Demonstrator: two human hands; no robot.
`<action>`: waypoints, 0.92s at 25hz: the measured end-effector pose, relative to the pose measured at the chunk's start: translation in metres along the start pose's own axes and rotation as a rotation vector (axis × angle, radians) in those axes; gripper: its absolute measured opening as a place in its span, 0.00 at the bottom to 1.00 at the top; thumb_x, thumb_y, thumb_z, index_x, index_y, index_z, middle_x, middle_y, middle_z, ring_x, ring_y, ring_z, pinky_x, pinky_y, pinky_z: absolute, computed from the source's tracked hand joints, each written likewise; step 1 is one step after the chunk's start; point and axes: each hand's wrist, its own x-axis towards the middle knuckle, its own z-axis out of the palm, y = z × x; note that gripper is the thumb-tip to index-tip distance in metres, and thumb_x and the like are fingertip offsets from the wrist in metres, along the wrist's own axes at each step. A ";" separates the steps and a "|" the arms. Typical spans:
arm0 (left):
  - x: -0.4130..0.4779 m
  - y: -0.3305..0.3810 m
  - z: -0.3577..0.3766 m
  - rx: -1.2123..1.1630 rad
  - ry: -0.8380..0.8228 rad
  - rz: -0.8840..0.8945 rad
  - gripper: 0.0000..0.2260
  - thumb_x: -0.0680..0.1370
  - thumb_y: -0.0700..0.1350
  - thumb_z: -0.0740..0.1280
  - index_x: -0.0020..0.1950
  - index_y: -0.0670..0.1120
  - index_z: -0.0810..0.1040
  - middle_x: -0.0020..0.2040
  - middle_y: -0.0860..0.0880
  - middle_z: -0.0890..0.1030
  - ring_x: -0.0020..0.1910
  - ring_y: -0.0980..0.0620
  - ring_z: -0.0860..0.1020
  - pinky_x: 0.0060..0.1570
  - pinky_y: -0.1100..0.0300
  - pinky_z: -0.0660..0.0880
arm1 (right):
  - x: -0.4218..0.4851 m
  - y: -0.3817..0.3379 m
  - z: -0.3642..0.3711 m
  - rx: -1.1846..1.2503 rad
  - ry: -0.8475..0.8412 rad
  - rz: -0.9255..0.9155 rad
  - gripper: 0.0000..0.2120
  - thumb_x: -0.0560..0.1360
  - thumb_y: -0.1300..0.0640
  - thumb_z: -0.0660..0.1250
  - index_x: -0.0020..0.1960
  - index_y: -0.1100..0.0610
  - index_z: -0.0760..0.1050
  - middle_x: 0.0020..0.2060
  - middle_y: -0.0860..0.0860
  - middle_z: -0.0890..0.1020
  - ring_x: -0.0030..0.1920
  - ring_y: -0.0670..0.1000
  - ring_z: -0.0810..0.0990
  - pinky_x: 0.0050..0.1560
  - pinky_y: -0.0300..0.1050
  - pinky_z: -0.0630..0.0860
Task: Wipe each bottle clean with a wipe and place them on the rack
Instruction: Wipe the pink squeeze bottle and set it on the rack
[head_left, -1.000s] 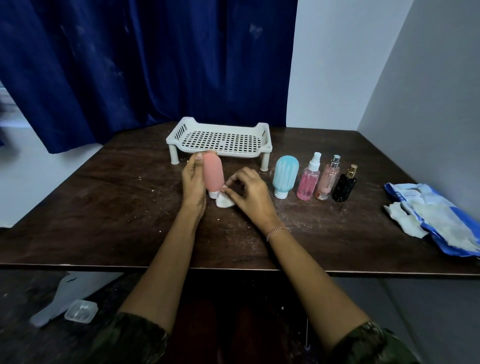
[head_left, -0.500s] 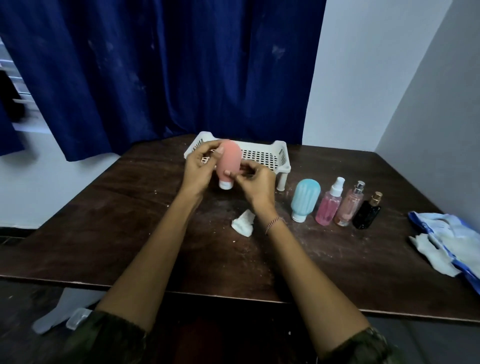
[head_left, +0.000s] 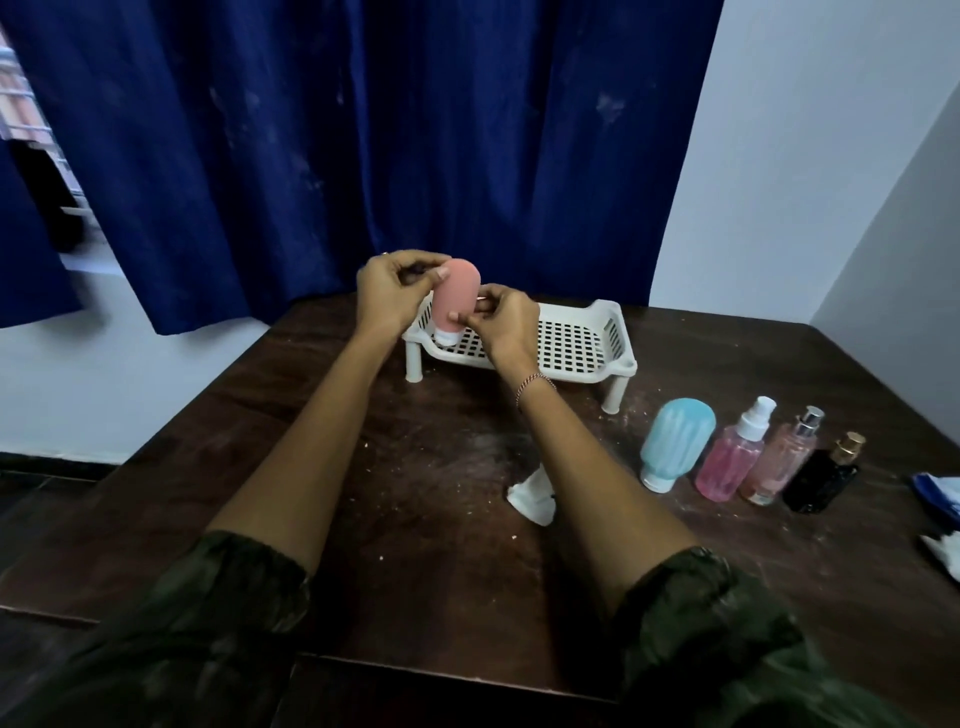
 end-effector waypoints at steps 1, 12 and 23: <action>0.004 -0.005 0.000 0.015 0.002 -0.018 0.08 0.73 0.40 0.71 0.51 0.44 0.83 0.49 0.50 0.84 0.44 0.63 0.79 0.49 0.70 0.75 | 0.003 0.002 0.004 -0.015 -0.008 0.007 0.17 0.65 0.60 0.76 0.52 0.61 0.79 0.43 0.54 0.84 0.41 0.46 0.80 0.33 0.22 0.68; 0.008 -0.029 -0.004 0.070 0.006 -0.103 0.09 0.74 0.41 0.70 0.54 0.44 0.82 0.51 0.49 0.83 0.44 0.63 0.79 0.50 0.71 0.75 | 0.015 0.016 0.022 -0.079 -0.093 0.023 0.18 0.67 0.61 0.75 0.56 0.62 0.78 0.45 0.55 0.84 0.41 0.44 0.77 0.34 0.21 0.66; -0.007 0.005 0.005 0.149 0.173 0.011 0.14 0.74 0.45 0.71 0.59 0.46 0.79 0.51 0.47 0.78 0.44 0.59 0.76 0.50 0.66 0.76 | -0.001 -0.004 -0.015 -0.171 -0.021 -0.109 0.28 0.68 0.61 0.74 0.65 0.62 0.71 0.57 0.57 0.79 0.56 0.51 0.78 0.61 0.43 0.72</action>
